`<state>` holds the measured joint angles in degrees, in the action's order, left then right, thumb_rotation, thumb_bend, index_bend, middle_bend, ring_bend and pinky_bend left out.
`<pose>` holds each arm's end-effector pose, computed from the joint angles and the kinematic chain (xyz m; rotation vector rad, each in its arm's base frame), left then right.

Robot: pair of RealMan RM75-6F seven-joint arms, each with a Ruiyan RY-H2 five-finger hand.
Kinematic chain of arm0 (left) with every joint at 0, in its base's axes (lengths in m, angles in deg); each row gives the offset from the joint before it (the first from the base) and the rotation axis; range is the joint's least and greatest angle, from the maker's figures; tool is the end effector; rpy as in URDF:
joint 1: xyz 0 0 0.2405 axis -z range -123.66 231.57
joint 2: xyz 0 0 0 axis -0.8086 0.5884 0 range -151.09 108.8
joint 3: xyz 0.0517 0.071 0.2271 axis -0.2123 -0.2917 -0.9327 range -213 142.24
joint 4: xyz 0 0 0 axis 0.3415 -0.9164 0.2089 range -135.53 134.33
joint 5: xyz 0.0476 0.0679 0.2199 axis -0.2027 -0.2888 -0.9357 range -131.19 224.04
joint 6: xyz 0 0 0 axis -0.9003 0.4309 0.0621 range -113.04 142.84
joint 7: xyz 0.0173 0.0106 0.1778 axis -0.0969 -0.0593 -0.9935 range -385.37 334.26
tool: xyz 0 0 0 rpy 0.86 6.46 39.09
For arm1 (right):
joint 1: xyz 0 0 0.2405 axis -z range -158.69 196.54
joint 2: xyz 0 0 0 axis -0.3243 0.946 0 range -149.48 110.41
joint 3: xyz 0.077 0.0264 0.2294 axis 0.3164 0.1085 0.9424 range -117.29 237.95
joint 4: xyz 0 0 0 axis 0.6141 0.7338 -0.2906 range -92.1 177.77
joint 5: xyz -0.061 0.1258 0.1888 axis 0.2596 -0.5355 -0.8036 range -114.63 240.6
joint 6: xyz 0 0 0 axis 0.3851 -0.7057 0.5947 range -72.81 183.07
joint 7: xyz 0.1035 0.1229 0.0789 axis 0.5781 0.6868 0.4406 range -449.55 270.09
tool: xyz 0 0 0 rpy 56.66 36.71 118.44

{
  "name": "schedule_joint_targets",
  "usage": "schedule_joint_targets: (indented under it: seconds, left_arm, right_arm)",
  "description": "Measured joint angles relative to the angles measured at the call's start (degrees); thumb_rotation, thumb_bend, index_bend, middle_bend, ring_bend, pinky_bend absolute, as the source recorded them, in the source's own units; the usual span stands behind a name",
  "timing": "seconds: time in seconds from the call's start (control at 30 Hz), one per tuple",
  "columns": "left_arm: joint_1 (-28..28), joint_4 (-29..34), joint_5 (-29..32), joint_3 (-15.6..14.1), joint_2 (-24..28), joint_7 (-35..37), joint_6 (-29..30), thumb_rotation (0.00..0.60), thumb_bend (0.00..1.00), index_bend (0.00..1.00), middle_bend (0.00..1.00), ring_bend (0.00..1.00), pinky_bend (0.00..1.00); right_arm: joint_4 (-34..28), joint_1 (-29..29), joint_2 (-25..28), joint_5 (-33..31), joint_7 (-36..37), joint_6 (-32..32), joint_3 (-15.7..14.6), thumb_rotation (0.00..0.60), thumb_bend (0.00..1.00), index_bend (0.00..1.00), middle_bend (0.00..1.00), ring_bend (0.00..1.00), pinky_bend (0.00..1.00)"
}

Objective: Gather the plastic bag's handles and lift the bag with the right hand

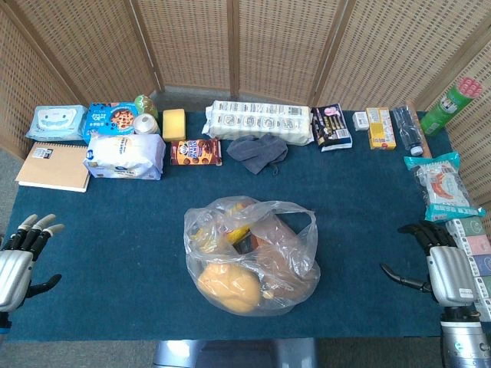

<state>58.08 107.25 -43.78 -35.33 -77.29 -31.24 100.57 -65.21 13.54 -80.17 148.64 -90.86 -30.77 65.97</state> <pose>-0.2564 0.1976 0.1372 -1.4595 -0.9317 -0.9394 -0.2449 -0.2247 0.1359 1.3118 -1.0028 1.1048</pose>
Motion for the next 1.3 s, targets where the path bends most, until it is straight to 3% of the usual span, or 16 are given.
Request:
schedule_joint_targets:
  seconds: [0.3, 0.5, 0.6, 0.77, 0.93, 1.3]
  left_arm:
    - [0.98, 1.17, -0.39, 0.70, 1.10, -0.67, -0.51, 0.600, 0.09, 0.18, 0.12, 0.05, 0.24]
    - [1.88, 2.31, -0.79, 1.15, 1.75, -1.63, -1.20, 0.600, 0.10, 0.18, 0.12, 0.05, 0.23]
    - [2.36, 2.82, -0.86, 1.37, 1.95, -2.02, -1.65, 0.600, 0.10, 0.18, 0.12, 0.05, 0.24]
    - [3.08, 3.52, -0.81, 1.70, 2.34, -2.73, -2.37, 0.600, 0.09, 0.18, 0.12, 0.05, 0.24]
    - [3.61, 3.90, -0.49, 1.95, 2.45, -3.09, -2.94, 0.600, 0.10, 0.18, 0.12, 0.05, 0.23]
    - [4.55, 3.68, 0.57, 2.14, 1.95, -3.37, -4.30, 0.600, 0.09, 0.18, 0.12, 0.05, 0.23]
  right_arm:
    - [-0.51, -2.09, 0.94, -0.43, 5.77, 3.61, 0.76, 0.266, 0.22, 0.30, 0.31, 0.18, 0.18]
    - [-0.48, -5.79, 2.52, -1.43, 12.40, 9.59, 2.22, 0.262, 0.18, 0.30, 0.30, 0.18, 0.17]
    - [-0.02, -8.36, 3.24, -2.41, 13.29, 13.65, 2.99, 0.184, 0.15, 0.30, 0.29, 0.18, 0.14]
    - [1.24, -13.09, 3.72, -5.04, 11.95, 20.91, 3.99, 0.118, 0.13, 0.30, 0.29, 0.16, 0.11]
    - [3.62, -17.69, 3.01, -8.59, 7.75, 26.56, 4.66, 0.106, 0.13, 0.31, 0.29, 0.15, 0.09]
    - [6.69, -22.89, -0.18, -12.59, -1.34, 32.73, 4.13, 0.103, 0.13, 0.31, 0.29, 0.14, 0.07]
